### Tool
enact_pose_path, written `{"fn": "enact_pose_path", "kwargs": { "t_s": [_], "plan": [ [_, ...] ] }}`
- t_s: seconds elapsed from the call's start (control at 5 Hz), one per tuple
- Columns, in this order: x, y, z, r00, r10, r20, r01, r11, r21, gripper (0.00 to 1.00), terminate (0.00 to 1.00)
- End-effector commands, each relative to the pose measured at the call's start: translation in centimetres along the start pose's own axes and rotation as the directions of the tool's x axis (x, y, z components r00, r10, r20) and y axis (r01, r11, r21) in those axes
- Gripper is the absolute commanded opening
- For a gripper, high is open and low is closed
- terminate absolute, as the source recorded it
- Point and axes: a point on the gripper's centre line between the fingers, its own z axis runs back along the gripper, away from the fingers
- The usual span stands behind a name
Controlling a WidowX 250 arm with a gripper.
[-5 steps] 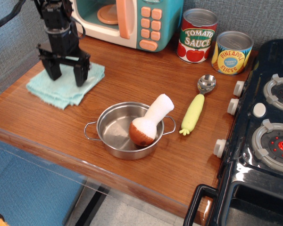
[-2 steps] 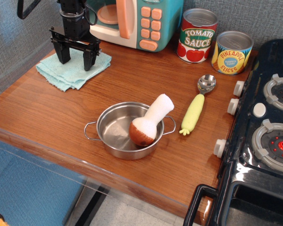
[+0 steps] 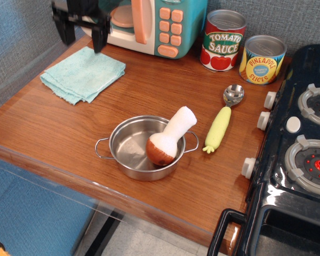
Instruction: Move the towel below the microwave
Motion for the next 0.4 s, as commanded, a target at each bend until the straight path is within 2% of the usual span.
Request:
{"fn": "enact_pose_path", "kwargs": {
  "t_s": [0.0,0.2],
  "plan": [
    [1.27,-0.33,4.28,0.994,-0.041,0.099,0.039,0.999,0.021,1.0,0.0],
    [1.27,-0.33,4.28,0.994,-0.041,0.099,0.039,0.999,0.021,1.0,1.0]
  ]
}}
